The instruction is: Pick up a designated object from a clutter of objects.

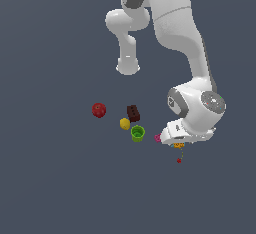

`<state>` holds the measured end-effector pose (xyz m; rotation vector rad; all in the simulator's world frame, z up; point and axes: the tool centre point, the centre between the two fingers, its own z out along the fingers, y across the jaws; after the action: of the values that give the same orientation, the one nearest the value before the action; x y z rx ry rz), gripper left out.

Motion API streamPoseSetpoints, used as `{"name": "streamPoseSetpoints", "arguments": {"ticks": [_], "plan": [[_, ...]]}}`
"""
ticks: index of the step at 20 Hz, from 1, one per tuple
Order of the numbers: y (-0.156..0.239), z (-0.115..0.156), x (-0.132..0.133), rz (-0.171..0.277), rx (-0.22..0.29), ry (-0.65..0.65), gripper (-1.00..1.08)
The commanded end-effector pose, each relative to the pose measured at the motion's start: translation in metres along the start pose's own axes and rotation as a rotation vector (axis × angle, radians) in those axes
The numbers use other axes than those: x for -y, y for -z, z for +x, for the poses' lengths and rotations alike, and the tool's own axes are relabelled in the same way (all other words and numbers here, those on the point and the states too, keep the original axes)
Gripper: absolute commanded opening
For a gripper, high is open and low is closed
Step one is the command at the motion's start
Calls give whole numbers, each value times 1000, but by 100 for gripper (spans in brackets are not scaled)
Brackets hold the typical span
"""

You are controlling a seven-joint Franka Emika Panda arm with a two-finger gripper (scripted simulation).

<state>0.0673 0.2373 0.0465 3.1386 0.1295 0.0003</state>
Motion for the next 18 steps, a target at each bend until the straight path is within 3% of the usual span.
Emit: {"name": "streamPoseSetpoints", "arguments": {"ticks": [1,9,10,18], "plan": [[-14,-1,0,0,1,0,100],[-31,0,1,0,0,-1,100],[-31,0,1,0,0,-1,-100],[-31,0,1,0,0,-1,-100]]}}
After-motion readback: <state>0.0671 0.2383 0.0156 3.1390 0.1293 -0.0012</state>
